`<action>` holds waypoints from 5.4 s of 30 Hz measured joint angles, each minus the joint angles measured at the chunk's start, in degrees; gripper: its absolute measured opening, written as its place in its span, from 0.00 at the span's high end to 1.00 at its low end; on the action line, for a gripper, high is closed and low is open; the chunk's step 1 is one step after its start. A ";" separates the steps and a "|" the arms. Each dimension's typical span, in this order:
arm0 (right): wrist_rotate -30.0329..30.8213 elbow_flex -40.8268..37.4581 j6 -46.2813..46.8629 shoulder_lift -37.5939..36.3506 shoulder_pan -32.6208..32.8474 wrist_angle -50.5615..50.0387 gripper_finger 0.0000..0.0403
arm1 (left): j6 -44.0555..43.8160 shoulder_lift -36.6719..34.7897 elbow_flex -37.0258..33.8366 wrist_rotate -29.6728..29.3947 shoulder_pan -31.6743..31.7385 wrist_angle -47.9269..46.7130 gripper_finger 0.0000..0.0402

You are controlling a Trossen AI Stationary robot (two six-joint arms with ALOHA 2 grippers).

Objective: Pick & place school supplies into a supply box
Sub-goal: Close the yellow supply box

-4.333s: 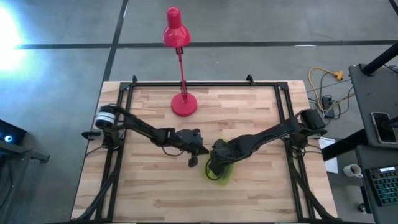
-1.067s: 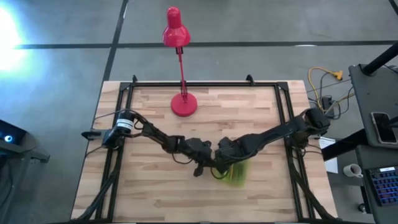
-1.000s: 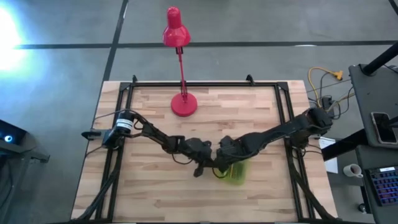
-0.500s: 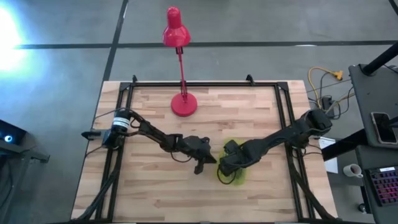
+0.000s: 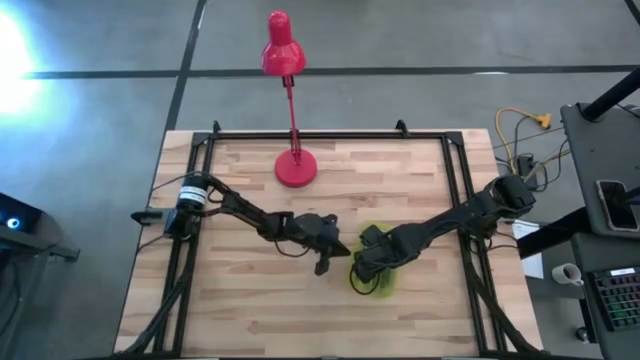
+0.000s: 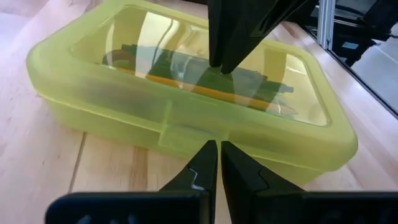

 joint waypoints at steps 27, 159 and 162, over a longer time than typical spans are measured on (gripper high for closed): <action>-3.58 -1.77 -0.01 -0.11 -0.55 1.73 0.91 | 6.96 6.16 8.78 5.57 0.44 -4.97 0.99; 3.90 0.28 -4.53 0.23 -11.82 10.27 0.91 | -8.67 -7.48 -11.93 -11.69 -0.02 0.82 0.99; 3.97 1.13 -5.36 0.31 -11.80 10.01 0.91 | -8.62 -7.48 -10.77 -11.47 -0.04 1.00 0.99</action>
